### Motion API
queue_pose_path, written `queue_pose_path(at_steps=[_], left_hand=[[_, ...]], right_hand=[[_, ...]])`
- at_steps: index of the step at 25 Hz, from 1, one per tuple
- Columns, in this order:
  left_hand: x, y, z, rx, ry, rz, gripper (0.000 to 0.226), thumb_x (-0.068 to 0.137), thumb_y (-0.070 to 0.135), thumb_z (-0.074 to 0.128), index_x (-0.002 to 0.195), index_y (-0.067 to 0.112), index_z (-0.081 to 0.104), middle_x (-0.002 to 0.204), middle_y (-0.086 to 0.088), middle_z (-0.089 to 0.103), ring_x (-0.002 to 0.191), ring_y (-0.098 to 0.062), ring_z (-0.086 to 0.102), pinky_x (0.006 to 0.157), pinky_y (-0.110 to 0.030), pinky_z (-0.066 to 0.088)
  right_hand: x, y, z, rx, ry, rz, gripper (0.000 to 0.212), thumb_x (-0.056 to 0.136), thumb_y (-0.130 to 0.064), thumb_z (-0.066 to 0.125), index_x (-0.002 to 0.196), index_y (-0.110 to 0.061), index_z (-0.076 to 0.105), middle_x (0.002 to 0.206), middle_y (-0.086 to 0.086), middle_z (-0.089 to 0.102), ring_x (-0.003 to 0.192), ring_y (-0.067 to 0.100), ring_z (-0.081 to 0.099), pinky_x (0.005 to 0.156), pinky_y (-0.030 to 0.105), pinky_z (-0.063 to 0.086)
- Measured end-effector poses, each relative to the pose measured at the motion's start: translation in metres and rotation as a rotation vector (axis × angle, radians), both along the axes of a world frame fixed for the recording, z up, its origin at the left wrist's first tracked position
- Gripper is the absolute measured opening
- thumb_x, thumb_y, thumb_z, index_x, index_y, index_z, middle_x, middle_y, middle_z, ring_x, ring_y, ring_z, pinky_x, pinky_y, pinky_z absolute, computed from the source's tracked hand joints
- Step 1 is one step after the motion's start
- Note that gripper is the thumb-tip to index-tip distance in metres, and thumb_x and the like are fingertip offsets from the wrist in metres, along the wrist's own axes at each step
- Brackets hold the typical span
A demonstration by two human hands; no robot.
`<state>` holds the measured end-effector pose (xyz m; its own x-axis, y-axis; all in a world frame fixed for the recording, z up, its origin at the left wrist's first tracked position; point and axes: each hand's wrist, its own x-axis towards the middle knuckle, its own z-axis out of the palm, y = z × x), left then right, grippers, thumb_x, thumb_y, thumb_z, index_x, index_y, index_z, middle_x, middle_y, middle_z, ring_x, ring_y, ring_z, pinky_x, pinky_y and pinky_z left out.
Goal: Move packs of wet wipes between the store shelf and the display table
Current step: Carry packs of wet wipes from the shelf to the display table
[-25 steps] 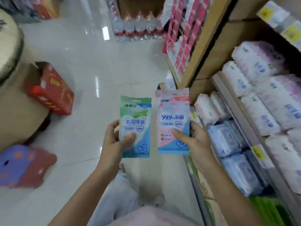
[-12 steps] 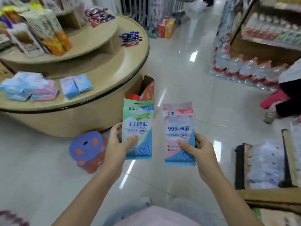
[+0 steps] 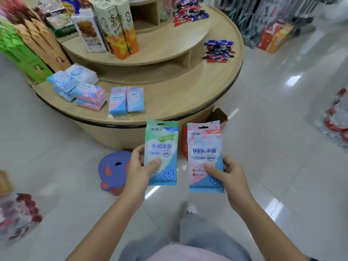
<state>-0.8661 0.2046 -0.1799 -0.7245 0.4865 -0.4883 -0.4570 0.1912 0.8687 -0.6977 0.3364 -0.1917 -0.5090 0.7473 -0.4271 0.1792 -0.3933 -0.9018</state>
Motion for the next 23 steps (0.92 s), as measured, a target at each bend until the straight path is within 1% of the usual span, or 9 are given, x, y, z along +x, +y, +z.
queue_pose_path(at_steps=[3,6,10,12,15,16,18,20,23], left_hand=[[-0.023,0.039,-0.013,-0.006,-0.024,0.09,0.035,0.085,0.006,0.065,0.105,0.029,0.048,0.117,-0.008,0.065,0.098,-0.031,0.065,0.06,-0.031,0.05],[-0.055,0.073,-0.03,0.005,-0.063,0.182,0.035,0.086,0.004,0.064,0.11,0.025,0.049,0.119,-0.01,0.063,0.103,-0.031,0.064,0.066,-0.031,0.053],[-0.122,0.119,-0.055,0.031,-0.067,0.209,0.039,0.087,0.0,0.061,0.12,0.014,0.046,0.107,0.001,0.063,0.088,-0.013,0.065,0.063,-0.017,0.055],[-0.164,0.143,-0.07,0.026,-0.077,0.184,0.04,0.088,0.0,0.06,0.121,0.013,0.044,0.104,0.003,0.064,0.085,-0.009,0.065,0.062,-0.015,0.054],[-0.228,0.183,-0.096,-0.038,-0.065,0.131,0.039,0.088,-0.001,0.059,0.119,0.016,0.042,0.1,0.003,0.063,0.082,-0.006,0.062,0.062,-0.01,0.051],[-0.245,0.195,-0.104,-0.067,-0.058,0.104,0.038,0.089,0.0,0.059,0.117,0.017,0.042,0.097,0.004,0.062,0.08,-0.005,0.061,0.063,-0.009,0.051],[-0.271,0.217,-0.125,-0.119,-0.048,0.04,0.038,0.089,0.002,0.059,0.117,0.019,0.039,0.101,0.0,0.063,0.084,-0.012,0.063,0.075,-0.017,0.052],[-0.288,0.237,-0.147,-0.185,-0.041,-0.015,0.041,0.089,0.004,0.06,0.122,0.017,0.039,0.116,-0.009,0.061,0.099,-0.022,0.062,0.09,-0.033,0.05],[-0.297,0.261,-0.179,-0.24,-0.043,-0.031,0.049,0.088,0.001,0.059,0.131,0.011,0.037,0.126,-0.011,0.056,0.106,-0.022,0.058,0.093,-0.035,0.048]], right_hand=[[-0.056,0.062,0.005,0.015,0.006,0.108,0.027,0.079,-0.003,0.071,0.105,-0.004,0.063,0.097,0.01,0.074,0.086,0.026,0.072,0.074,0.035,0.06],[-0.111,0.106,-0.001,0.013,0.001,0.164,0.023,0.078,-0.002,0.07,0.1,-0.007,0.063,0.096,0.008,0.074,0.083,0.022,0.072,0.07,0.03,0.06],[-0.178,0.144,-0.025,-0.035,-0.023,0.192,0.026,0.079,0.001,0.069,0.105,-0.001,0.062,0.096,0.007,0.073,0.079,0.018,0.072,0.07,0.029,0.06],[-0.21,0.162,-0.04,-0.083,-0.045,0.17,0.027,0.079,0.0,0.069,0.105,-0.004,0.063,0.095,0.007,0.074,0.082,0.02,0.072,0.073,0.035,0.06],[-0.262,0.19,-0.068,-0.245,-0.095,0.151,0.031,0.081,-0.009,0.069,0.111,-0.009,0.063,0.103,0.01,0.073,0.096,0.032,0.069,0.085,0.057,0.053],[-0.278,0.198,-0.078,-0.313,-0.104,0.145,0.034,0.081,-0.012,0.068,0.115,-0.009,0.061,0.106,0.011,0.073,0.099,0.033,0.068,0.089,0.06,0.049],[-0.307,0.214,-0.095,-0.443,-0.09,0.128,0.038,0.084,-0.013,0.063,0.122,-0.009,0.057,0.11,0.011,0.071,0.095,0.029,0.069,0.09,0.052,0.052],[-0.331,0.232,-0.112,-0.557,-0.042,0.088,0.039,0.089,-0.009,0.057,0.127,-0.006,0.053,0.115,0.013,0.068,0.089,0.024,0.071,0.074,0.039,0.059],[-0.349,0.255,-0.139,-0.638,-0.032,0.057,0.046,0.087,-0.008,0.056,0.132,-0.003,0.048,0.123,0.016,0.063,0.09,0.023,0.071,0.07,0.035,0.059]])
